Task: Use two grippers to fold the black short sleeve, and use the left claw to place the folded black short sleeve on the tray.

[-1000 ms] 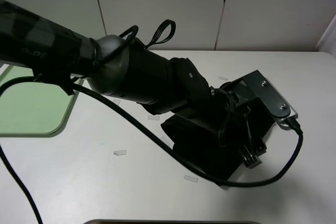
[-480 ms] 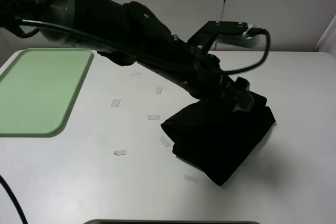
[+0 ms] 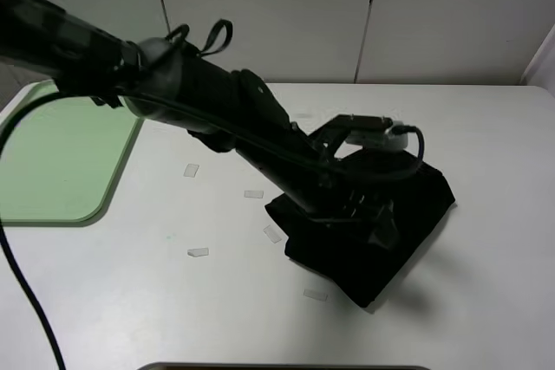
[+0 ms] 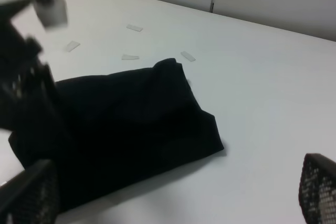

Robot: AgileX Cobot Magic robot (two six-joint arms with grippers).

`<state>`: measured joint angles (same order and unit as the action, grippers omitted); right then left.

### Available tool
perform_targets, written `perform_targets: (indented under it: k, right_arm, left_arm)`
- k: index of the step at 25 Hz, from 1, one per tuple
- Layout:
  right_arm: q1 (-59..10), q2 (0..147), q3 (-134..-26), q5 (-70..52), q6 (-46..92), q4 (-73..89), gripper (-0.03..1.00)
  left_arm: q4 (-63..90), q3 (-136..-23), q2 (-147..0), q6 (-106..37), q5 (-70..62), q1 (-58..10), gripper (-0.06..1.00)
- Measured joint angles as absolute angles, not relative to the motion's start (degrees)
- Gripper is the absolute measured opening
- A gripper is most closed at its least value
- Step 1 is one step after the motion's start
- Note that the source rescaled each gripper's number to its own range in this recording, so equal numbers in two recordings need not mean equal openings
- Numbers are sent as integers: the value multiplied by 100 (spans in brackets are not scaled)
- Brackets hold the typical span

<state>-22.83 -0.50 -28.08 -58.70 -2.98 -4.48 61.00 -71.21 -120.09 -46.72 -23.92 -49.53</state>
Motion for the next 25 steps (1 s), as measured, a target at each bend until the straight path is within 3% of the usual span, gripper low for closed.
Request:
perform_targets:
  k: [6,16,25]
  right_arm:
    - [-2283,-50,-2808,-5870,-298,-448,100]
    - [-2283,-50,-2808,-5870,-298,-448,100]
    - [-2283,-50,-2808,-5870,-298,-448,100]
  left_arm:
    - [6102,-7121,-12058,-4684,-2716,-5295,80]
    - [6102,-7121,-11713,-5062,-2362,-5246,80]
    - [6163,-7128,-11135,-5144,-2553,-4125,80]
